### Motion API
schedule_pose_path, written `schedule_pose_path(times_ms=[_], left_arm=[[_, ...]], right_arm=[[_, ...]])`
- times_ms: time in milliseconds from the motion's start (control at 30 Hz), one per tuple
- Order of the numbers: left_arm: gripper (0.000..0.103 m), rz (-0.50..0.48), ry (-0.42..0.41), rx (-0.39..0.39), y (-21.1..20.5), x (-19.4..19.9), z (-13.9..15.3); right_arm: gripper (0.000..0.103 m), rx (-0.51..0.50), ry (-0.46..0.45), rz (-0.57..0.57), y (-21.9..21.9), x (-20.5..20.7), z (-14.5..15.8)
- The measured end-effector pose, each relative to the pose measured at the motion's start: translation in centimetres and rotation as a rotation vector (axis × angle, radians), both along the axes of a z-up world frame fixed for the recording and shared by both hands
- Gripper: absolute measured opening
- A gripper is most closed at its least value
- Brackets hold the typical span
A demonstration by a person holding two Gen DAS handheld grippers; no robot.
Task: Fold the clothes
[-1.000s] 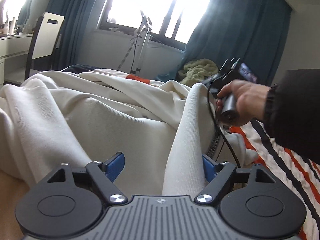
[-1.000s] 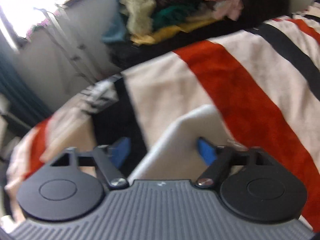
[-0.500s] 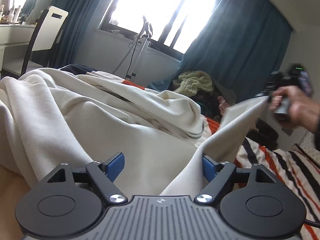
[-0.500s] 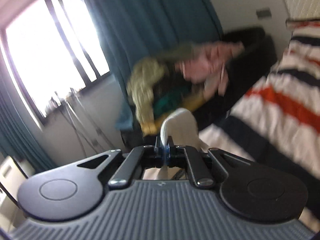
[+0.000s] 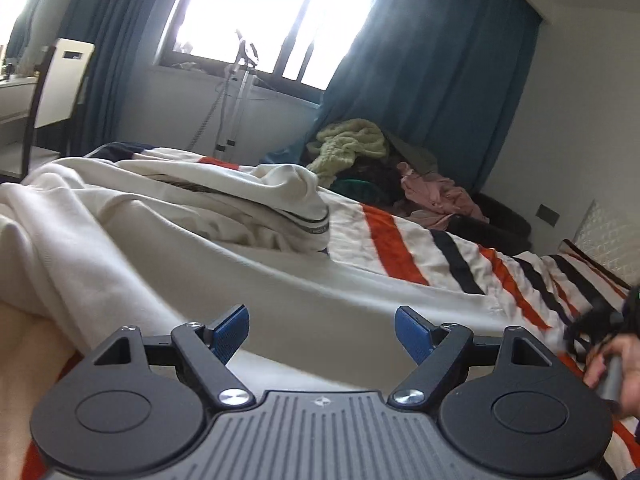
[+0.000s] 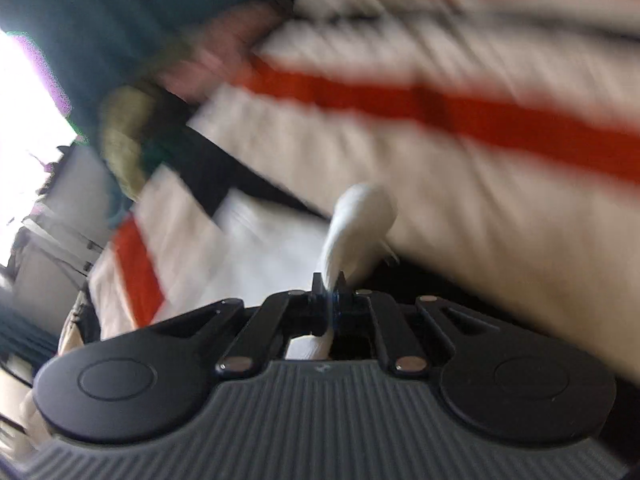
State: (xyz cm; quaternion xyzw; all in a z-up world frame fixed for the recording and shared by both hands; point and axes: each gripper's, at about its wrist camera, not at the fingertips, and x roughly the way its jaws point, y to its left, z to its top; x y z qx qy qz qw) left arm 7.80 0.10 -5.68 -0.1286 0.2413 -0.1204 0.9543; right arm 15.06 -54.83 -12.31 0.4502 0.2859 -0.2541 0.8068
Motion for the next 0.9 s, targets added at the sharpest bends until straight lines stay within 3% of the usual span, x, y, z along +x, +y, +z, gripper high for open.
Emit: schedule_pose_path(times_ms=[133, 367, 567, 600, 700, 733, 900], left_arm=[[0.082, 0.105, 0.075, -0.056, 2.6, 0.1, 0.0], [0.082, 0.432, 0.298, -0.390, 15.4, 1.6, -0.6], [0.084, 0.524, 0.283, -0.543, 20.8, 2.7, -2.8], [0.084, 0.536, 0.277, -0.565, 21.6, 2.9, -3.2], [0.081, 0.570, 0.261, -0.631, 24.0, 3.5, -4.3], [0.079, 0.582, 0.255, -0.654, 24.8, 3.7, -4.7], [0.056, 0.639, 0.227, -0.765, 28.8, 4.8, -6.7]], right_arm=[[0.007, 0.152, -0.065, -0.058, -0.8, -2.0, -1.7], [0.008, 0.159, -0.106, -0.063, -0.6, -2.6, -1.4], [0.012, 0.269, -0.109, -0.093, -1.3, -2.7, -2.3], [0.017, 0.282, -0.115, -0.094, -1.3, -2.6, -2.4], [0.054, 0.315, -0.141, -0.089, -1.0, -2.2, -2.7], [0.060, 0.322, -0.148, -0.088, -1.0, -2.1, -2.8], [0.059, 0.299, -0.143, -0.135, -1.1, -1.6, -3.0]])
